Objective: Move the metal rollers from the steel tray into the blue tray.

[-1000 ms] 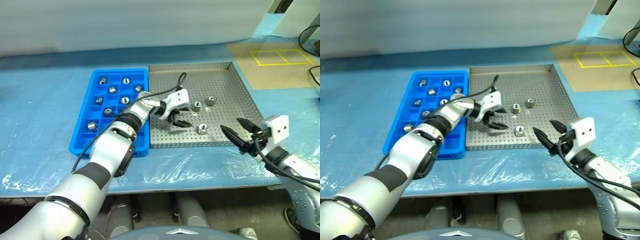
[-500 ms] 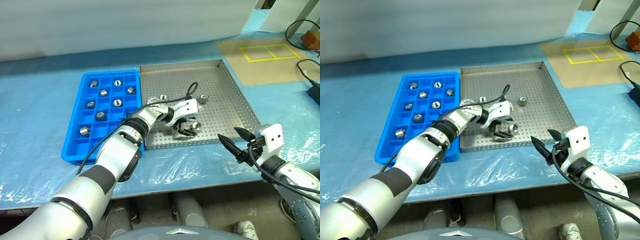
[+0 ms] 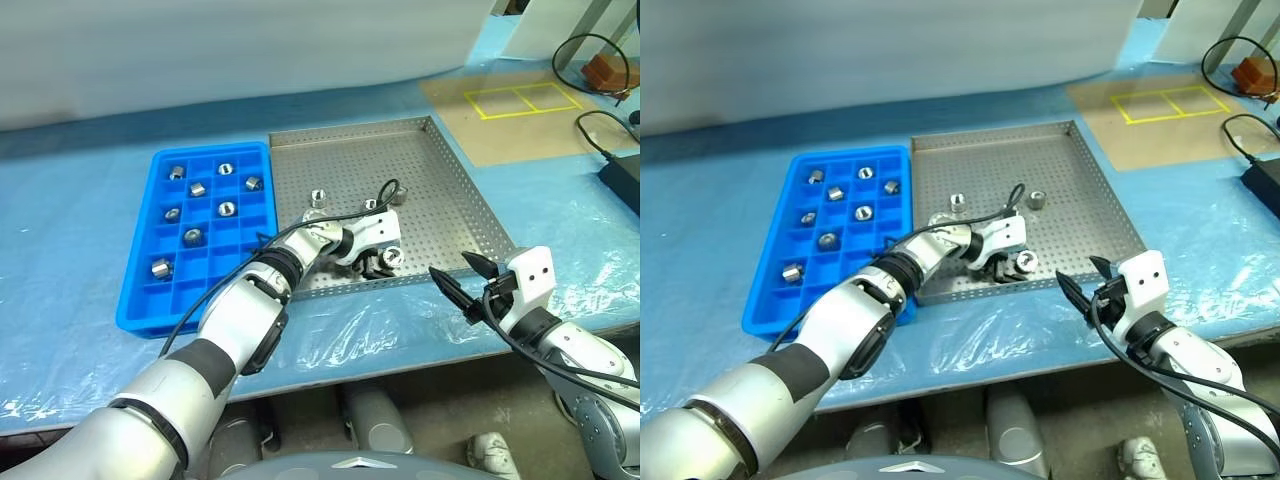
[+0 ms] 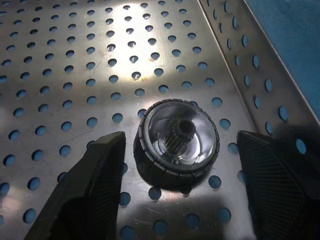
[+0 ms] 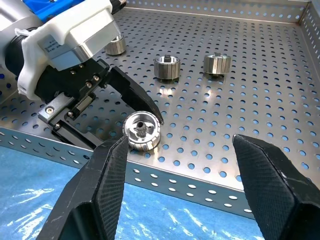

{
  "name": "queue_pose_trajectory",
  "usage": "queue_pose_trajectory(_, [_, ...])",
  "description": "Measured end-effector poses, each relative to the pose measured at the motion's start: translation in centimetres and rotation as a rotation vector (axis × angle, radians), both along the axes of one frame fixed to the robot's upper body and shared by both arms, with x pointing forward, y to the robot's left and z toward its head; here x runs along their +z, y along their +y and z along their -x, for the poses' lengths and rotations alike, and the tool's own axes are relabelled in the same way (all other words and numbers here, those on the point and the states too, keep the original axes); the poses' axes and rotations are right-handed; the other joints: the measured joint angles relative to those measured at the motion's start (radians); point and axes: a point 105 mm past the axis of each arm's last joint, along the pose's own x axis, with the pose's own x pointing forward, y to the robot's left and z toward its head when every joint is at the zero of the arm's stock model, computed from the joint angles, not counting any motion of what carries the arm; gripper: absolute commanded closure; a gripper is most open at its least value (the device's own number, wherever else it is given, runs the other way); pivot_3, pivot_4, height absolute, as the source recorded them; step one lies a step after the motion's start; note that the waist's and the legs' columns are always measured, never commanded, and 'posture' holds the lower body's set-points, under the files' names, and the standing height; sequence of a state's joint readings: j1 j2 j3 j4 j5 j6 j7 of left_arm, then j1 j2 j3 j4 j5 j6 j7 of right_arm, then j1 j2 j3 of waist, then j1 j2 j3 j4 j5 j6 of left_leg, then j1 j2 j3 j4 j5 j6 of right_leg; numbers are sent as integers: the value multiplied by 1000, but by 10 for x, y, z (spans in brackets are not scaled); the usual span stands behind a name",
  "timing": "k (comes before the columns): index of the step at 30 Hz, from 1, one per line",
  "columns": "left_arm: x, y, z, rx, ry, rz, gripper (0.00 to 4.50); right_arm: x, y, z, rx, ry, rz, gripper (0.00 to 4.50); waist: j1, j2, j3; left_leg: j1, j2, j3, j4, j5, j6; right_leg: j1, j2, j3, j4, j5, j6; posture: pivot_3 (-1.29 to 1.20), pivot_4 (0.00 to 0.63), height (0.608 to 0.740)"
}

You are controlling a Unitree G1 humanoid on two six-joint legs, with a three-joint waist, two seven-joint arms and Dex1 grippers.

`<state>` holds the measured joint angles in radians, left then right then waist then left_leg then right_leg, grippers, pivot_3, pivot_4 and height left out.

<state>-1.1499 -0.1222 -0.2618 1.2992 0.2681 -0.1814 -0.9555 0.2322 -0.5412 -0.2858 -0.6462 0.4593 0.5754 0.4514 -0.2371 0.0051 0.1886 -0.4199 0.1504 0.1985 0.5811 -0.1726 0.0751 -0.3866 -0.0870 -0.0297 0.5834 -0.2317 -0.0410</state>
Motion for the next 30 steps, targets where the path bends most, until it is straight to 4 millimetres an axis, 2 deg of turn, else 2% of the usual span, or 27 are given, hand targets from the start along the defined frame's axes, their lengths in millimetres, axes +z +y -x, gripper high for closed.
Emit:
queue_pose_trajectory(3, [-1, 0, 1, -2, -1, -1, 1280, 0, 0, 0, 1, 0, 6, 1117, -5, 0, 0, 1, -3, 0, 1, -2, 1, 2, -2, 0, -1, 0, 0, -687, 150, 740])
queue_pose_trajectory(5, [-2, 1, 1, -7, 4, -1, 1902, 1, 1, -1, 3, -5, 7, 1117, -13, 0, 0, 1, -4, 0, 1, -3, 1, 3, -3, 0, -2, 0, 0, -680, 150, 740])
queue_pose_trajectory(8, [-1, 1, -3, 30, -18, 7, 1902, 1, 4, -3, 15, -9, 11, 1117, -25, 0, 0, 0, -6, -1, 3, -4, 3, 4, -6, 0, -2, 0, 0, -676, 150, 740])
queue_pose_trajectory(12, [-1, 1, -4, 39, -21, 7, 2679, -2, 7, -3, 28, 3, 9, 1117, -28, 0, 0, 0, -6, -1, 3, -5, 4, 4, -6, 0, -4, 0, 0, -668, 150, 740])
queue_pose_trajectory(20, [2, 2, -10, 101, -17, 43, 2720, 2, 15, -8, 55, -16, 5, 1117, -30, 0, 0, 0, -6, -1, 3, -5, 5, 4, -6, 0, -4, 0, 0, -644, 150, 740])
queue_pose_trajectory(23, [11, 17, -26, 187, -38, 79, 2720, 0, 14, -10, 55, -10, 3, 1117, -32, 0, 0, -1, -6, -1, 3, -5, 5, 3, -6, 0, -4, 0, 1, -621, 150, 740])
queue_pose_trajectory(27, [32, 42, -44, 262, -54, 154, 2720, -1, 17, -17, 73, -10, -3, 1117, -35, 0, 0, -2, -6, -1, 2, -4, 7, 2, -6, -1, -4, 0, 1, -574, 150, 740])
queue_pose_trajectory(30, [70, 45, -54, 307, -47, 328, 2720, 1, 23, -24, 110, -21, -8, 1117, -23, 0, 0, -7, -6, -1, 2, -3, 7, -1, -7, -2, -3, 1, 1, -518, 150, 740])
